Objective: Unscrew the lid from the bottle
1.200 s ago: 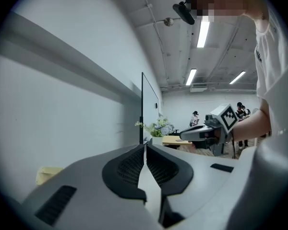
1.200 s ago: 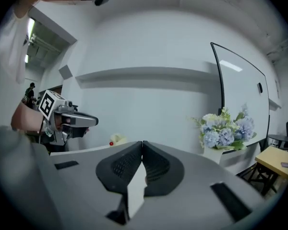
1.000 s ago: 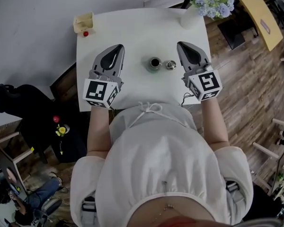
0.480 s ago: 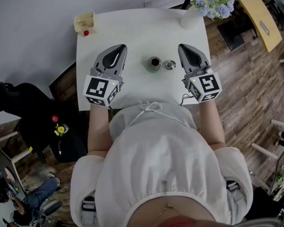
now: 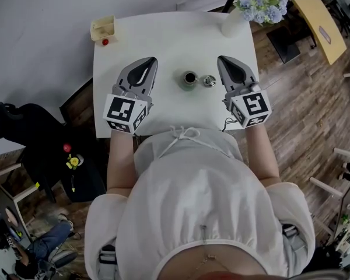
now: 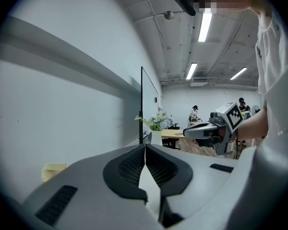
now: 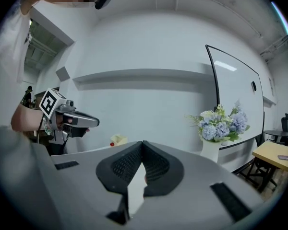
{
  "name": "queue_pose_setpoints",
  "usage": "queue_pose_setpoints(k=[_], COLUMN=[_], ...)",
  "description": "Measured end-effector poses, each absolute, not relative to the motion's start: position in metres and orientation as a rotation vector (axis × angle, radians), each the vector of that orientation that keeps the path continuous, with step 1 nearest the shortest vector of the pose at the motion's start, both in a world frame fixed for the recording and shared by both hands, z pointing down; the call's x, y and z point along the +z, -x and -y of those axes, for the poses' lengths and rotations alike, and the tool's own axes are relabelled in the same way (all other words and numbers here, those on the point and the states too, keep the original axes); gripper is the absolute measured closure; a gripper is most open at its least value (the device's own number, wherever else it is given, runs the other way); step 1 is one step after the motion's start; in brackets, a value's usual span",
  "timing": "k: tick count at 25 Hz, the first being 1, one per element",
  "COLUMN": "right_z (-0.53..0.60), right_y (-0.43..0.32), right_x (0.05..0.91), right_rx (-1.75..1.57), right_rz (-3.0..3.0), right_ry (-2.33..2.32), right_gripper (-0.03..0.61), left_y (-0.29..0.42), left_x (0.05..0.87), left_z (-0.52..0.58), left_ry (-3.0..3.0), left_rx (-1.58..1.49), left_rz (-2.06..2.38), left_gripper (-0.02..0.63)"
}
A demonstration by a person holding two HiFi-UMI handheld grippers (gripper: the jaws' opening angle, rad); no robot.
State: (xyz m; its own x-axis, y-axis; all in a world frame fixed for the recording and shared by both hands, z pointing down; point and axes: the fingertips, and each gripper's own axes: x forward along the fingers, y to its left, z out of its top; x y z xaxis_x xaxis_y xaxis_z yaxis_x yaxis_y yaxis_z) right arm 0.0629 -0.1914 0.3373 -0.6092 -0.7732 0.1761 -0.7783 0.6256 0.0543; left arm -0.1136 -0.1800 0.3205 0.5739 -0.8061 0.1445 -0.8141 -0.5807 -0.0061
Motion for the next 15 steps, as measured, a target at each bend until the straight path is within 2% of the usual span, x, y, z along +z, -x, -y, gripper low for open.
queue_pose_setpoints(k=[15], right_z=[0.183], right_y=[-0.052], right_x=[0.343], right_rx=[0.007], right_rz=[2.656], right_ry=[-1.281], right_gripper=[0.577], left_y=[0.124], left_x=[0.324], left_z=[0.170], left_ry=[-2.690], left_rx=[0.174], left_rz=[1.440], left_gripper=[0.591])
